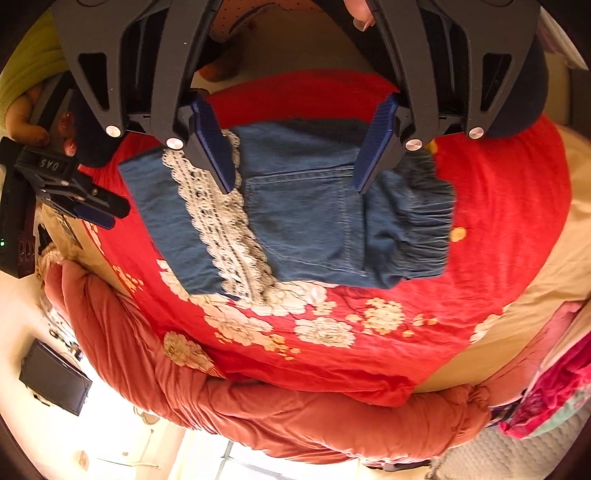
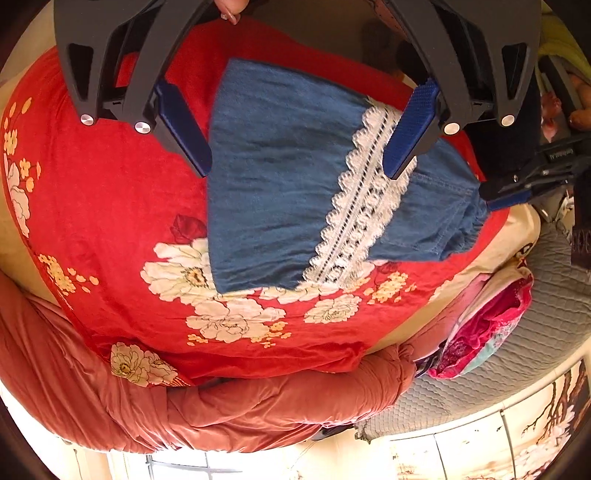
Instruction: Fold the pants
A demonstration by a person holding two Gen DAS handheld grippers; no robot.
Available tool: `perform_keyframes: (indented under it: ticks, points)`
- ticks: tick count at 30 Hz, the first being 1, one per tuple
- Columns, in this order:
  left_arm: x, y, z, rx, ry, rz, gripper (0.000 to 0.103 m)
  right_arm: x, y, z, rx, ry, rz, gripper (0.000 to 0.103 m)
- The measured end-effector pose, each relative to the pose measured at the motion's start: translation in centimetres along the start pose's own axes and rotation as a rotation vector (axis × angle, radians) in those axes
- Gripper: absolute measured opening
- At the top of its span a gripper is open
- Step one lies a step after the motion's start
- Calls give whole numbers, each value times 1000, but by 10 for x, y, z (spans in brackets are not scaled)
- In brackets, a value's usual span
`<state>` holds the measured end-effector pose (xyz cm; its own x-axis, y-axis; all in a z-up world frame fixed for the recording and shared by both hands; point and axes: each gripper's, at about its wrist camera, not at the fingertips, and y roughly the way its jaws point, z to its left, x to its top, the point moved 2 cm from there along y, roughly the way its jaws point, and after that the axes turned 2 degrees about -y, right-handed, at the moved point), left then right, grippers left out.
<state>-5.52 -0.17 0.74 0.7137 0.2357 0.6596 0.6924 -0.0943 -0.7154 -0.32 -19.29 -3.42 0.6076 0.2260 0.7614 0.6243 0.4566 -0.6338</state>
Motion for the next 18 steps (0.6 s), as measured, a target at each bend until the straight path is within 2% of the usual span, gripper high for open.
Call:
perform_keyframes:
  ticks: [6,13,18]
  points:
    - [4,-5,29,16,-55,-15,64,22,7,20,12,-44,-4,93]
    - [13,-11,70,73,-132,-32,65,48,22,48,46,-103,-6,93]
    - [11,-2,89,79,-165,1,65,68,42,73,95,-153,19,93]
